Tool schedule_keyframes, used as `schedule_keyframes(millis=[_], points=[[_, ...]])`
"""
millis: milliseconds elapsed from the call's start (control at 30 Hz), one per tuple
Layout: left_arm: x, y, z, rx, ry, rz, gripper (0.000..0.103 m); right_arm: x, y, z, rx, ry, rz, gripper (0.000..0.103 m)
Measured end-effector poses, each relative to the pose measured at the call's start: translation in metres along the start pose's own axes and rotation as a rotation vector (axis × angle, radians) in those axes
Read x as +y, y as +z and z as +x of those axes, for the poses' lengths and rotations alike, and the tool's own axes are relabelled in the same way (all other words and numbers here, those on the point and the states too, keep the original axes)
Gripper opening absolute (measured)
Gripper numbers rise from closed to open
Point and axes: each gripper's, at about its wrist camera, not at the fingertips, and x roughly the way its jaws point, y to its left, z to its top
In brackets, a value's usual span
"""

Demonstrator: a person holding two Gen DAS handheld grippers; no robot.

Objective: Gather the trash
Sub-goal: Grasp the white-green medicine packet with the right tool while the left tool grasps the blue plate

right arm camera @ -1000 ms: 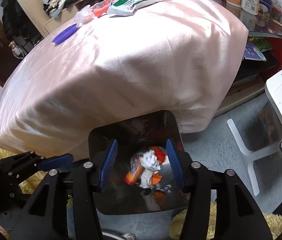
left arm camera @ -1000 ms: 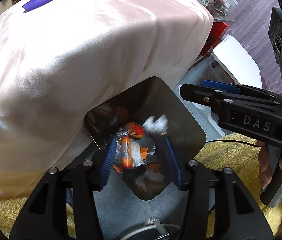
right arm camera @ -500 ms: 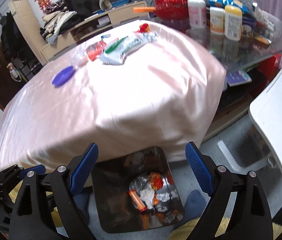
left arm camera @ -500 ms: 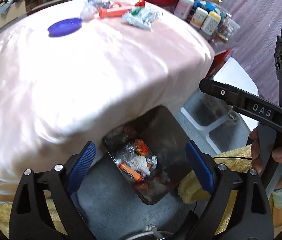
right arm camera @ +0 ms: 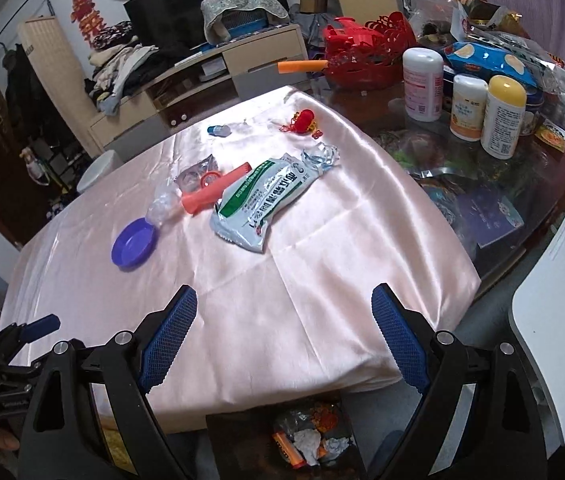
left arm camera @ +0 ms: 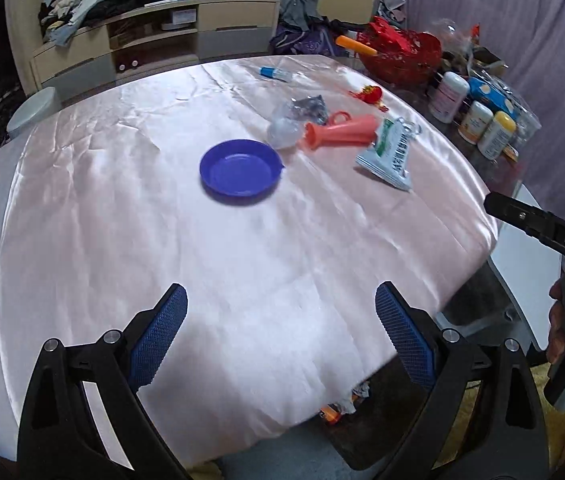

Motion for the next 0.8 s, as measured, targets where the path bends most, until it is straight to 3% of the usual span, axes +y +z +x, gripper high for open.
schedule_keyframes(millis=[300, 800], points=[[0.028, 0.036, 0.051, 0.044, 0.067, -0.019, 0.09, 0.031, 0.025, 0.065, 0.077, 0.047, 0.011, 0.09], [0.019, 0.082, 0.1, 0.052, 0.08, 0.025, 0.09, 0.041, 0.052, 0.125, 0.101, -0.052, 0.047, 0.093]])
